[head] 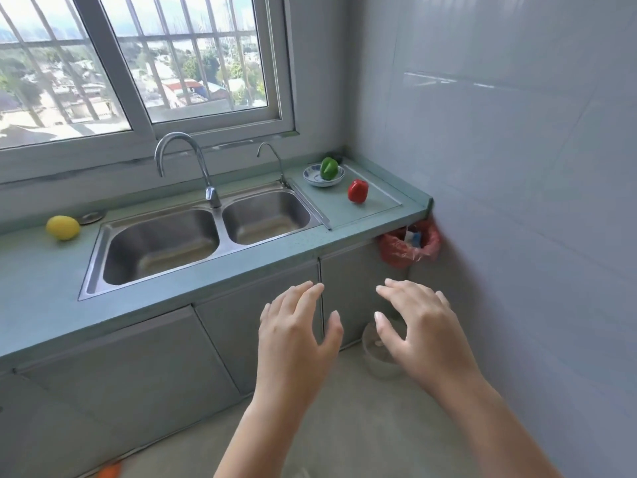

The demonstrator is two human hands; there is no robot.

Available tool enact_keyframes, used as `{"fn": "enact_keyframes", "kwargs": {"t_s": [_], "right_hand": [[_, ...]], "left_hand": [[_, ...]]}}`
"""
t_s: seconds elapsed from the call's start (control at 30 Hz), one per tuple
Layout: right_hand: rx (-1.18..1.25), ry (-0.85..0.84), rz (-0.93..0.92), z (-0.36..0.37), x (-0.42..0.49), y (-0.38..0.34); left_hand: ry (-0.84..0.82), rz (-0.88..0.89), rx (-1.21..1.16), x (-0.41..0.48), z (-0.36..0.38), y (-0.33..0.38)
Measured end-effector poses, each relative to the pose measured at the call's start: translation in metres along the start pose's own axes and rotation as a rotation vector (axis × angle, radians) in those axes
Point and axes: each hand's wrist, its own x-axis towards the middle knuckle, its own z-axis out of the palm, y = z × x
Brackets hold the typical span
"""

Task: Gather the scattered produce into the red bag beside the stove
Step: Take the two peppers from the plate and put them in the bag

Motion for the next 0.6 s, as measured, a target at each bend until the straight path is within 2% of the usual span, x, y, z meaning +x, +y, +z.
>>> {"fn": "enact_keyframes", "kwargs": {"t_s": [0.43,0.6], "right_hand": [[-0.068,-0.084,0.003,0.122,0.192,-0.01],[-0.09,-0.089,0.038,0.154,0.239,-0.001]], "left_hand": [[-0.034,0.07,0.02,0.177,0.067,-0.12],[-0.046,0.113,0.024,0.225,0.091,-0.15]]}}
